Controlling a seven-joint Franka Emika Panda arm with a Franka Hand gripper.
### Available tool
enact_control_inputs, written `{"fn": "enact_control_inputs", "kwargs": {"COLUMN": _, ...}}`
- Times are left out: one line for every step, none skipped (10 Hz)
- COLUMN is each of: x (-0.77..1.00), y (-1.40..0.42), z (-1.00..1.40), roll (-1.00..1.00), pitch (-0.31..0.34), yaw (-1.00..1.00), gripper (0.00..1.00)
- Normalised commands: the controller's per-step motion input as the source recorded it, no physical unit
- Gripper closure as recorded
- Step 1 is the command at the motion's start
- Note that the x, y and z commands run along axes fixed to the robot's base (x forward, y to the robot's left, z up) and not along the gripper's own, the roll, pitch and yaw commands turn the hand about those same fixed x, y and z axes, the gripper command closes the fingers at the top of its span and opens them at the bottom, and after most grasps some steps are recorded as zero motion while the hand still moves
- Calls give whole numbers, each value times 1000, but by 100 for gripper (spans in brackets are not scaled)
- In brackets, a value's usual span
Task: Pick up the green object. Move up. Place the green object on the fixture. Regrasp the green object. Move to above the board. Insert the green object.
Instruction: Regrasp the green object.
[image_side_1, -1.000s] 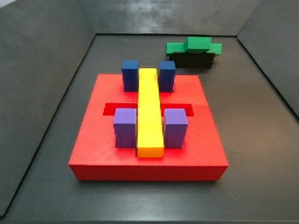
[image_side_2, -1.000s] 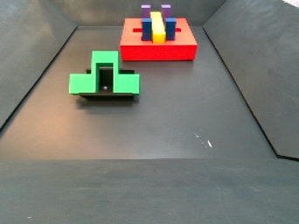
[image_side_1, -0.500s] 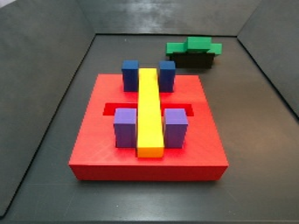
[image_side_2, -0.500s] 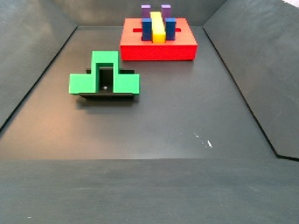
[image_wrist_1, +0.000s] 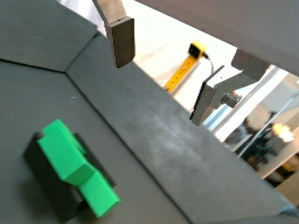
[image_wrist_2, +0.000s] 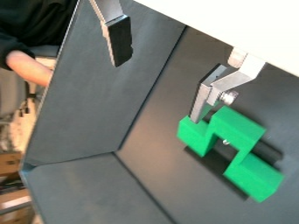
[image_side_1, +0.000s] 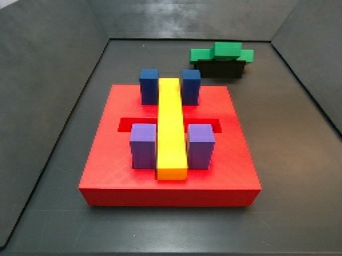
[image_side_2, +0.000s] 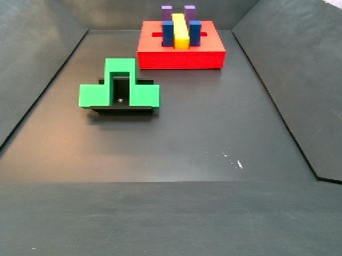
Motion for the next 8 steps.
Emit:
{"fn": "enact_control_inputs", "kwargs": {"x": 257, "y": 9, "z": -29, "roll": 566, "pitch": 54, "yaw": 114, "gripper": 0}}
{"fn": "enact_control_inputs", "kwargs": {"x": 174, "y": 0, "z": -114, "roll": 540, "pitch": 0, "yaw": 134, "gripper": 0}}
{"fn": "enact_control_inputs", "kwargs": {"x": 66, "y": 0, "z": -120, "roll": 546, "pitch": 9, "yaw": 163, "gripper": 0}}
{"fn": "enact_control_inputs", "kwargs": {"x": 0, "y": 0, "z": -257, "roll": 337, "pitch": 0, "yaw": 286, "gripper": 0}}
{"fn": "enact_control_inputs", "kwargs": {"x": -226, "y": 17, "z": -409, "roll": 3, "pitch": 0, "yaw": 346, "gripper": 0}}
{"fn": "enact_control_inputs", "kwargs": {"x": -334, "y": 46, "z": -357, "roll": -83, "pitch": 0, "yaw": 663, "gripper": 0}}
{"fn": "enact_control_inputs", "kwargs": {"x": -194, "y": 0, "z": -334, "roll": -134, "pitch": 0, "yaw": 800, "gripper": 0}}
{"fn": "enact_control_inputs", "kwargs": {"x": -103, "y": 0, "z": -323, "roll": -149, "pitch": 40, "yaw": 917, "gripper": 0}}
